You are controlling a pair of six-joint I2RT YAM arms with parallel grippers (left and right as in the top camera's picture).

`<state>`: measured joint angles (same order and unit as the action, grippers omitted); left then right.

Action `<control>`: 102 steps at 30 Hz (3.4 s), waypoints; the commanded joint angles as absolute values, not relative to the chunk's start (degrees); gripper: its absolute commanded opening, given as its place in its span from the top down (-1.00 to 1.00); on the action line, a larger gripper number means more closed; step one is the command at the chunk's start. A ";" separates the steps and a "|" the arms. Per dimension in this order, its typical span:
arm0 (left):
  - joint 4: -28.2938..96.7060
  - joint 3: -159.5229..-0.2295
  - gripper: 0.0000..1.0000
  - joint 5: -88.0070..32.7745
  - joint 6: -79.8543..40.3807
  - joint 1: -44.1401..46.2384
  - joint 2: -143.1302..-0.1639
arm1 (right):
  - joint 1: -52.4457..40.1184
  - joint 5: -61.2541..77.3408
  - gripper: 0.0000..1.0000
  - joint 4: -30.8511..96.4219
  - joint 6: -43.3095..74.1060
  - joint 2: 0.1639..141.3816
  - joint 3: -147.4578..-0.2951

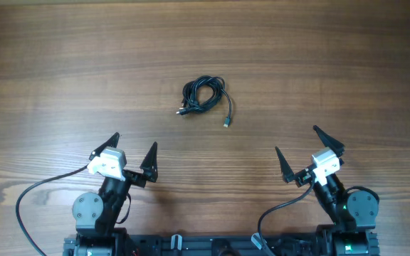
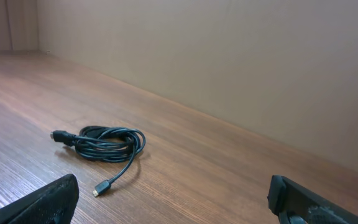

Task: Untangle cables

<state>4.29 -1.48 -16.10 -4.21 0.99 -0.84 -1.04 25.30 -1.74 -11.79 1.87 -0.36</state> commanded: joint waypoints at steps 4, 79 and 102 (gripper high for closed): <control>4.12 -0.97 -1.00 -15.33 -5.65 0.84 -0.38 | -1.28 25.78 -0.99 -1.87 -11.00 1.02 -0.30; 49.47 -82.74 -0.96 -24.97 -3.40 2.81 -86.30 | -1.28 25.78 -0.99 -1.87 -11.00 1.02 -0.30; 46.13 -82.74 -0.71 -21.39 -14.06 7.40 -97.73 | -1.28 25.78 -0.99 -1.87 -10.98 1.02 -0.30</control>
